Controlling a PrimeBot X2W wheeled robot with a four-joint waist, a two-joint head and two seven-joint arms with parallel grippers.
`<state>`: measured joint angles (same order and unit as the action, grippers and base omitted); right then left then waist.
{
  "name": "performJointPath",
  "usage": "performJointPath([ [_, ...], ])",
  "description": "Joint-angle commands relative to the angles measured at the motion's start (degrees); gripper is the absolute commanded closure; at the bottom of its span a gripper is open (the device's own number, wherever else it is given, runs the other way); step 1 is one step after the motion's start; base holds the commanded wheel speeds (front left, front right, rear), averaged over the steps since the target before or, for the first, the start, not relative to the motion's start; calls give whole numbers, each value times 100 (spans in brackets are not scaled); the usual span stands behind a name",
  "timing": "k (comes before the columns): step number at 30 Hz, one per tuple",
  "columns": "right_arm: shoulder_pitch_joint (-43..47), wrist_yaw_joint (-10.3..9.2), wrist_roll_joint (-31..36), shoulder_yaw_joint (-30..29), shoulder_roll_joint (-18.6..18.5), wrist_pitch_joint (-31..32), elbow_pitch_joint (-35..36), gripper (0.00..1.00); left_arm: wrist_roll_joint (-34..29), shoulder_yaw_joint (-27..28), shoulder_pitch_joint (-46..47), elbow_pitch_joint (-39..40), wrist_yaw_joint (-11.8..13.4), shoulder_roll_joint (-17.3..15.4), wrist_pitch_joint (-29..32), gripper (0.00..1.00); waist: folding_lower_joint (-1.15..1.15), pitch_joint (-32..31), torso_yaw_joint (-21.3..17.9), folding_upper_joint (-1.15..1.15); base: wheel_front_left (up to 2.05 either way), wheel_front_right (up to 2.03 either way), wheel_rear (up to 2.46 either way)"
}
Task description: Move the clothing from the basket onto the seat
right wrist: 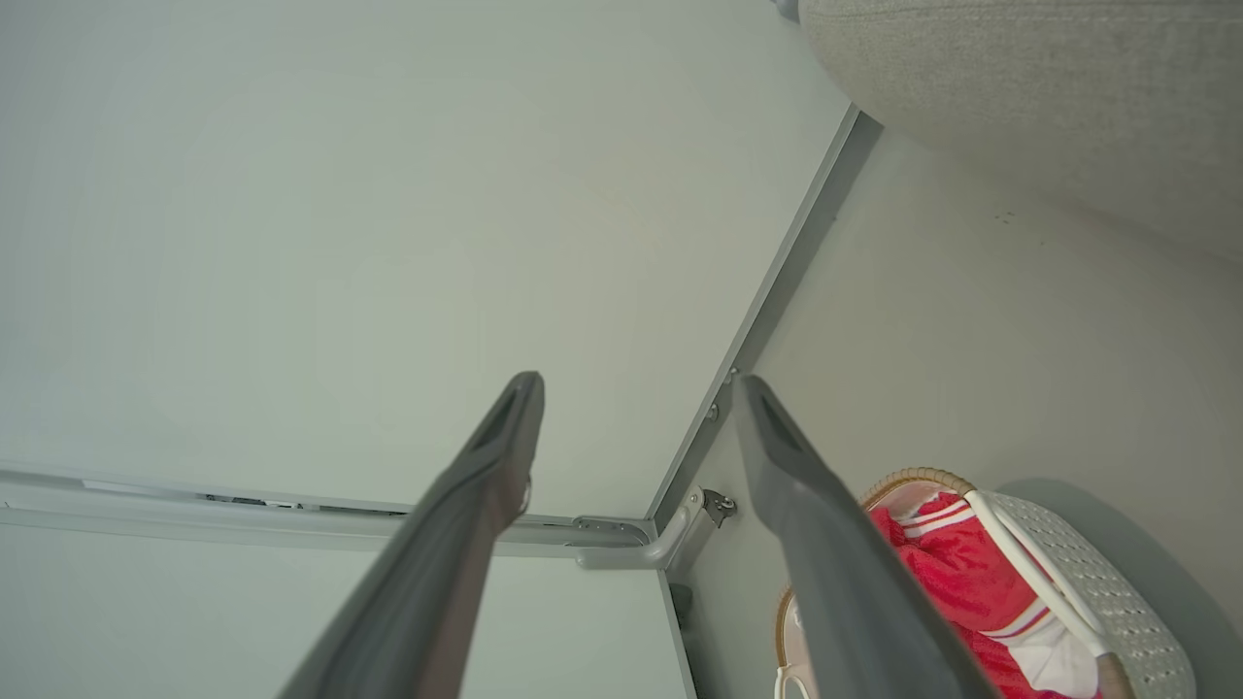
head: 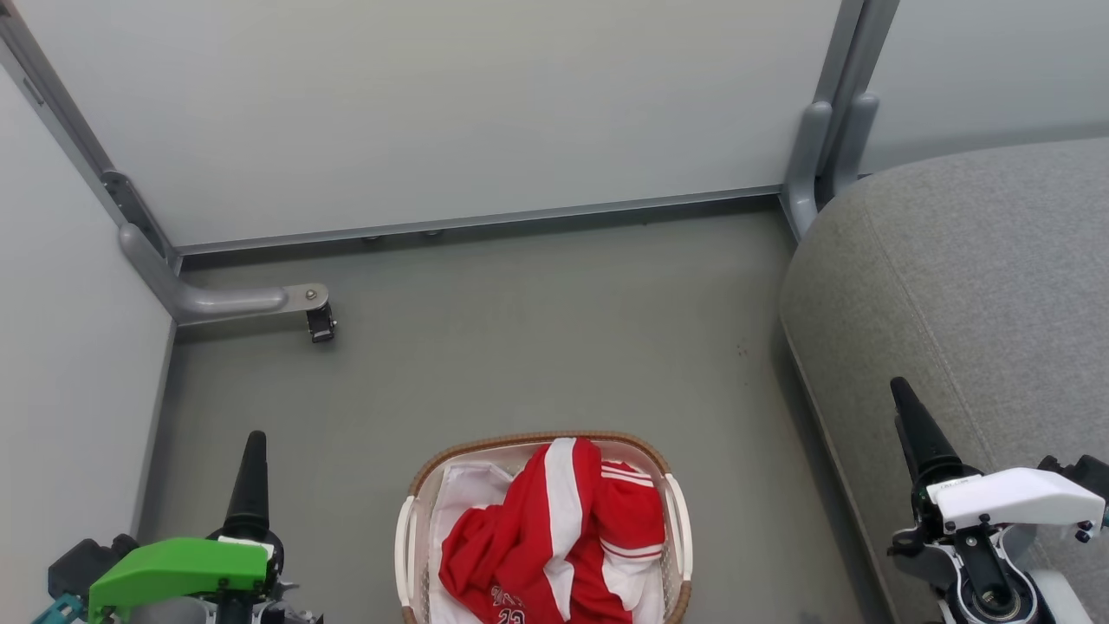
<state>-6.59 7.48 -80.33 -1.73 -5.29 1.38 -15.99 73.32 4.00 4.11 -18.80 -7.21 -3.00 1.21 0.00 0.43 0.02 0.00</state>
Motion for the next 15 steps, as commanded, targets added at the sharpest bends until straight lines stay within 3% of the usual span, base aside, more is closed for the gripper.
performJointPath([
  [1, -168, 1, 249, 52, -97, -81, 109, 0, -318, -42, 161, 49, -15, -95, -67, 0, 0, 0, 1, 0, 0, 0, 0],
  [15, -287, 1, 1635, 469, -262, -397, -53, 0, -1921, -235, 137, -143, 79, -195, -382, 0, 0, 8, 15, 0, 0, 0, 0],
])
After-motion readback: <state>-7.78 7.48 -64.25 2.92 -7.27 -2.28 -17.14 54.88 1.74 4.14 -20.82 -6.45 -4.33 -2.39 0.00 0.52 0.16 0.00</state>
